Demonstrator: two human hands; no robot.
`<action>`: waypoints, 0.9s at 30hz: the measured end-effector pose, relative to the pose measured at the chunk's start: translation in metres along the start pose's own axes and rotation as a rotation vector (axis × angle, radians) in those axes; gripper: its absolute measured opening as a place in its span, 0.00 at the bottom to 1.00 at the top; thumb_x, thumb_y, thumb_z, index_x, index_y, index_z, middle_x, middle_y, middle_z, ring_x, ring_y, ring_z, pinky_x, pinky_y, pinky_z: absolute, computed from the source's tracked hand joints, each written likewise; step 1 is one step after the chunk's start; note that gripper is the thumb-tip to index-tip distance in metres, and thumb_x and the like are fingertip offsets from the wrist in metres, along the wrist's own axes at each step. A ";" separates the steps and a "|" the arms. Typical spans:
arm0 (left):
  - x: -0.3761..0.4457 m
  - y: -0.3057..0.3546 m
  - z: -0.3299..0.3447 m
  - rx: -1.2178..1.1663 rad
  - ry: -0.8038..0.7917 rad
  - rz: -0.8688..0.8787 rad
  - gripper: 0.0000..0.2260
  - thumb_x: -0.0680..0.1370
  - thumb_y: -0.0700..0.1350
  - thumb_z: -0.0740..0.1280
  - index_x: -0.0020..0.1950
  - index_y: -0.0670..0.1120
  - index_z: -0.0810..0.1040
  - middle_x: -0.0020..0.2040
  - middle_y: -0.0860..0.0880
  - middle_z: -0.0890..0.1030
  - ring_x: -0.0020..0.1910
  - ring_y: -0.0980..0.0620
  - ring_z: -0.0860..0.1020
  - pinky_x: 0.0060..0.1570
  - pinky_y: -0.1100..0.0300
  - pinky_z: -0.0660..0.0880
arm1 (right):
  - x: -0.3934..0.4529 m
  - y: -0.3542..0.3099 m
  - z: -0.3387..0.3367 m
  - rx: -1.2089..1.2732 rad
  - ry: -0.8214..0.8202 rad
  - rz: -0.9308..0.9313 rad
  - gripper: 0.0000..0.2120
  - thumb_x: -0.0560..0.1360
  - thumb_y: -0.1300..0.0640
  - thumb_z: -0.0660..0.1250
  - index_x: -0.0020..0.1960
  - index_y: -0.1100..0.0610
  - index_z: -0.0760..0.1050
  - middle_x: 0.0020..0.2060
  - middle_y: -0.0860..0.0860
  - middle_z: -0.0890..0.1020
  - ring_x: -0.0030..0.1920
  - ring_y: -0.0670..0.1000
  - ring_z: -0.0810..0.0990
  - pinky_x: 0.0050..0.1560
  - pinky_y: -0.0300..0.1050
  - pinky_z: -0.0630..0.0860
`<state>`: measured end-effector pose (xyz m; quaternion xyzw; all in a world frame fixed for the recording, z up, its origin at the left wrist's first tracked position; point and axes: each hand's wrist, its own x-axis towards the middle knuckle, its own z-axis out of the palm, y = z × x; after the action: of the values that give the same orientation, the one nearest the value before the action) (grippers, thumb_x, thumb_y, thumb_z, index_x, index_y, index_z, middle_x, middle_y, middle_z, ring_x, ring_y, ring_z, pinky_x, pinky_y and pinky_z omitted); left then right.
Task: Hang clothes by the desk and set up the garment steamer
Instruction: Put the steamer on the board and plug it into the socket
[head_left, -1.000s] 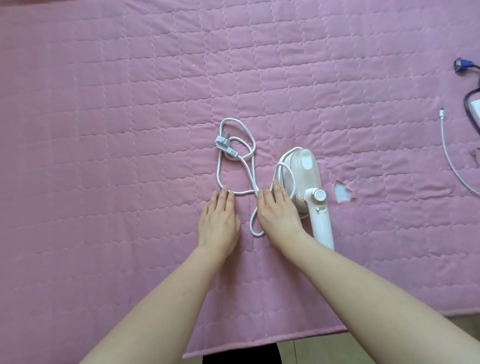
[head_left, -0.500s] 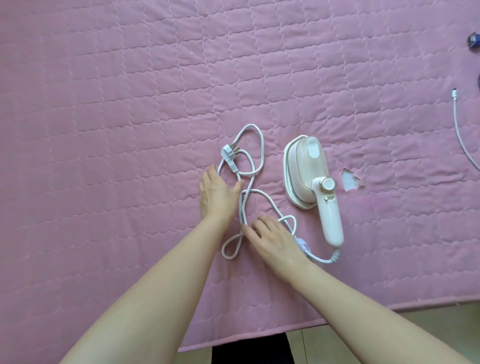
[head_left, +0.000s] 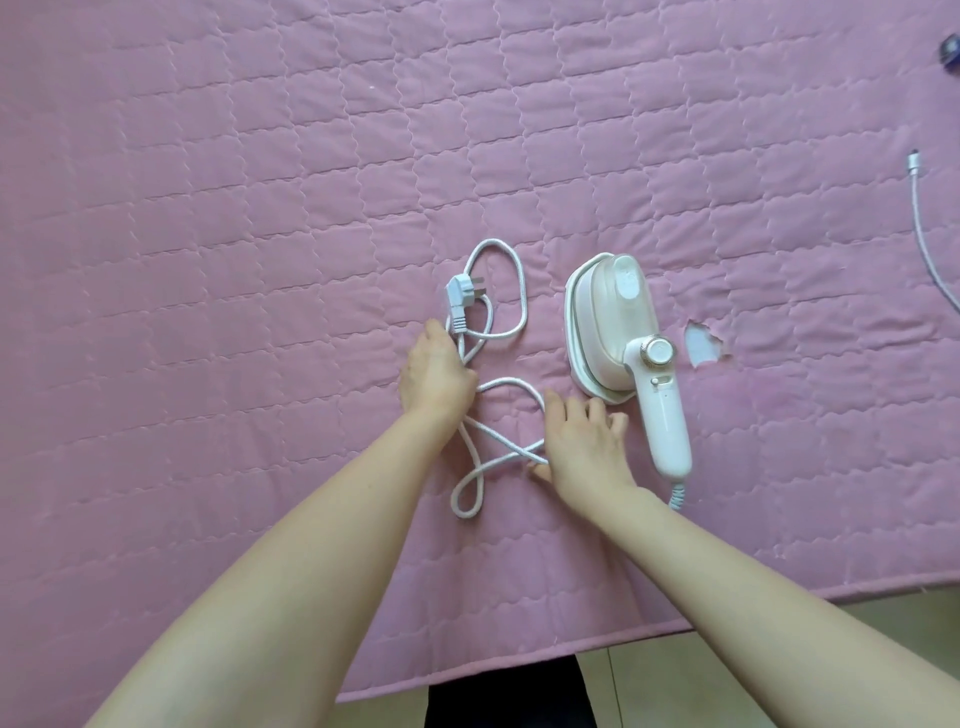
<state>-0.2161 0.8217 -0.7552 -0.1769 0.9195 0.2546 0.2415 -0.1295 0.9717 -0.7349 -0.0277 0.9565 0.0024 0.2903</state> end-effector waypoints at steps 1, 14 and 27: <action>-0.002 -0.006 -0.002 -0.025 -0.024 0.002 0.11 0.69 0.36 0.65 0.48 0.43 0.68 0.51 0.41 0.76 0.51 0.38 0.75 0.45 0.49 0.73 | 0.003 0.000 -0.001 0.027 -0.019 0.001 0.36 0.68 0.42 0.72 0.67 0.58 0.63 0.57 0.55 0.76 0.57 0.58 0.71 0.51 0.53 0.65; -0.055 -0.056 -0.018 -0.242 -0.317 -0.006 0.16 0.70 0.33 0.55 0.43 0.52 0.75 0.39 0.47 0.81 0.34 0.49 0.78 0.29 0.58 0.77 | 0.029 -0.004 -0.022 -0.006 0.104 -0.184 0.34 0.70 0.53 0.70 0.71 0.55 0.59 0.53 0.53 0.75 0.53 0.57 0.75 0.47 0.52 0.61; -0.058 -0.062 -0.019 -0.180 -0.283 0.002 0.06 0.74 0.43 0.66 0.50 0.46 0.79 0.44 0.49 0.82 0.48 0.46 0.79 0.48 0.54 0.75 | 0.004 -0.022 0.002 -0.279 -0.049 -0.340 0.37 0.45 0.41 0.81 0.49 0.55 0.76 0.49 0.55 0.79 0.42 0.59 0.78 0.41 0.53 0.73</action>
<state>-0.1466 0.7727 -0.7339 -0.1594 0.8498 0.3588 0.3517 -0.1305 0.9494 -0.7381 -0.2285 0.9212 0.0863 0.3029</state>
